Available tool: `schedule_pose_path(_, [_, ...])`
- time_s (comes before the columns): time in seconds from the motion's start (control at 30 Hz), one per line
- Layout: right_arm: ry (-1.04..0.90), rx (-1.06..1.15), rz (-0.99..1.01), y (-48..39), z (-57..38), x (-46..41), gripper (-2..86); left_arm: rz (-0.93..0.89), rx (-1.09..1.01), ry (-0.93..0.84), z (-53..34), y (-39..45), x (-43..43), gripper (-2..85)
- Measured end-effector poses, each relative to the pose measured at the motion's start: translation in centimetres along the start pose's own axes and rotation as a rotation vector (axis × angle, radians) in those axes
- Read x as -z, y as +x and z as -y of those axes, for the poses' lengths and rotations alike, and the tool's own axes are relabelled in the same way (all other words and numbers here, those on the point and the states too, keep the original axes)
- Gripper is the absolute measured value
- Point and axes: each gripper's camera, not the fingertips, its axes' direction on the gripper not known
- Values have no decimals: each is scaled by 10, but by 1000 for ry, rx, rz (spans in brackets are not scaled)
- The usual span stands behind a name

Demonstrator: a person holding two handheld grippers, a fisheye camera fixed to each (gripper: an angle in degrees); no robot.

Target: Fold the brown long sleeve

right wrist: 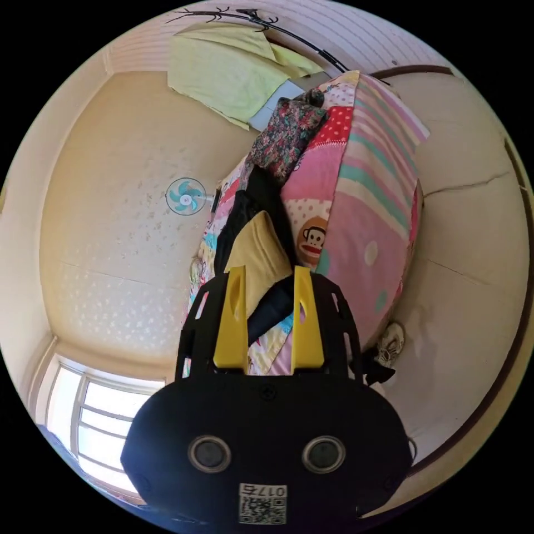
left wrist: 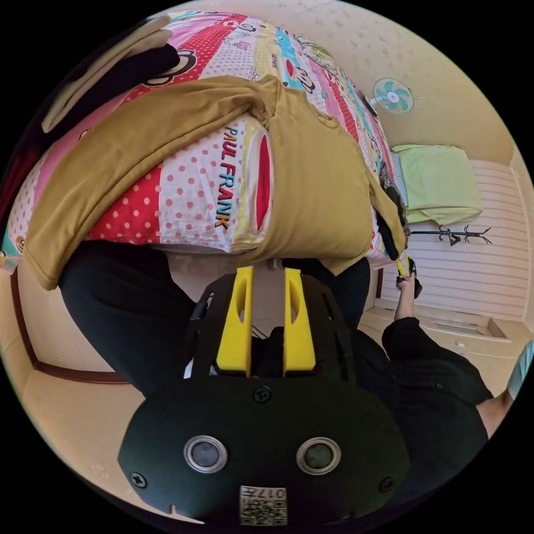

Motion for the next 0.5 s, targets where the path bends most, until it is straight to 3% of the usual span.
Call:
schedule_pose_path(0.1, [63,-92,-122,15,-5,-1,133,-47,20,70,3,-1,32,95])
schedule_pose_path(0.3, [107,24,-84,4,-14,-12,52,-135,116,181,1,-26,74,99])
schedule_pose_path(0.4, [180,160,-113,-46,-17,1,40,-129,146,206,1,-40,96,101])
schedule_pose_path(0.5, [241,348,-22,-129,-37,-1,35,-122,198,265,0,-59,123,110])
